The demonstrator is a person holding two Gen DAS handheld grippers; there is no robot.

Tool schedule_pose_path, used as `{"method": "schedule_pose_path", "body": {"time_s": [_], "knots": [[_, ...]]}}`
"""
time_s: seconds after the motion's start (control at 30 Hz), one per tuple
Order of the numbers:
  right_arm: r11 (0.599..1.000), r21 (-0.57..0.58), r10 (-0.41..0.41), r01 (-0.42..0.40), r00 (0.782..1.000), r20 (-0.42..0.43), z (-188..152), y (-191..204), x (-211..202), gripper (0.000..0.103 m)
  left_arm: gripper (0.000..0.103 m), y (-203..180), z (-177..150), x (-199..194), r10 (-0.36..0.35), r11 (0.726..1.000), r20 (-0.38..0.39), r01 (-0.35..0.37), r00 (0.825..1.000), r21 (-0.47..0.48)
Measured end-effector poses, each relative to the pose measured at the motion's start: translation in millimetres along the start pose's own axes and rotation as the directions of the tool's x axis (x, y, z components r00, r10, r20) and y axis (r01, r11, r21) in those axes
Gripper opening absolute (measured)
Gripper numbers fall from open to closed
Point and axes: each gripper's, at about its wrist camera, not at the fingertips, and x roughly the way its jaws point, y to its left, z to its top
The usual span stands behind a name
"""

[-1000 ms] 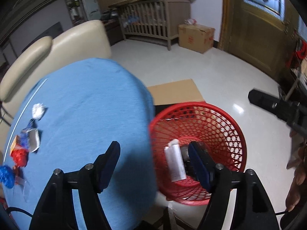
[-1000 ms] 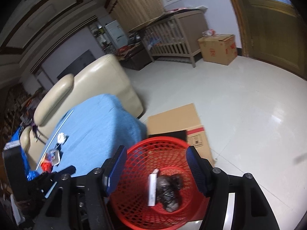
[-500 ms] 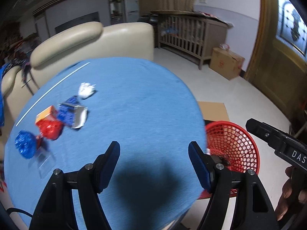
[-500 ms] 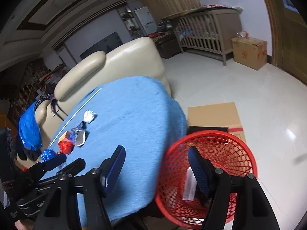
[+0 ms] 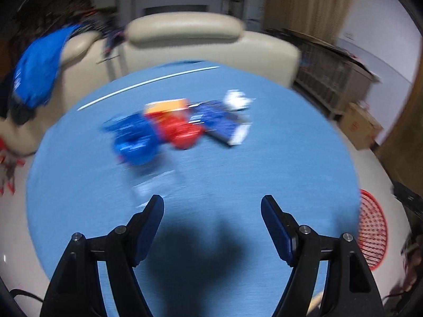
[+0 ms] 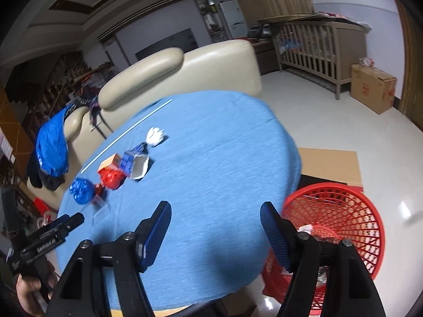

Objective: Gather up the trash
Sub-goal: 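Grasp the clear plastic container with the left gripper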

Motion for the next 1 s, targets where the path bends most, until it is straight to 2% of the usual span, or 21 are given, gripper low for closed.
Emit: {"method": "schedule_pose_path", "body": {"time_s": [0.1,0.17,0.23,0.4,0.5,0.6,0.63,0.77,0.9,1.0], "knots": [[1.000,-0.028,0.009,-0.009,1.000,-0.028,-6,15,12,0.073,0.077,44,0,8,0.037,0.990,-0.013,-0.038,0.999,-0.137],[0.999,-0.046,0.016,-0.018,0.998,-0.054,-10,25,23,0.073,0.077,65,1,14,0.049,0.969,-0.020,-0.052,0.999,-0.243],[0.998,-0.058,0.031,-0.036,0.996,-0.081,-15,37,35,0.073,0.077,70,3,22,0.036,0.957,-0.035,-0.044,0.999,-0.286],[0.994,-0.091,0.046,-0.057,0.992,-0.119,-22,53,54,0.073,0.077,54,15,42,0.050,0.973,-0.045,-0.059,0.998,-0.225],[0.994,-0.089,0.052,-0.065,0.990,-0.134,-21,56,64,0.073,0.078,51,24,60,0.077,0.970,-0.055,-0.088,0.996,-0.228],[0.994,-0.080,0.058,-0.070,0.988,-0.141,-18,55,70,0.073,0.078,45,31,78,0.131,0.962,-0.068,-0.143,0.989,-0.234],[0.994,-0.077,0.061,-0.073,0.988,-0.144,-17,54,73,0.073,0.081,43,33,82,0.158,0.958,-0.066,-0.169,0.985,-0.230],[0.995,-0.069,0.067,-0.078,0.986,-0.150,-14,52,79,0.073,0.084,36,35,101,0.223,0.956,-0.084,-0.235,0.971,-0.174],[0.995,-0.060,0.068,-0.078,0.986,-0.154,-13,50,83,0.073,0.085,42,31,113,0.220,0.956,-0.113,-0.237,0.969,-0.173],[0.995,-0.054,0.072,-0.081,0.984,-0.163,-12,50,89,0.073,0.084,50,26,114,0.179,0.960,-0.105,-0.197,0.978,-0.197]]}}
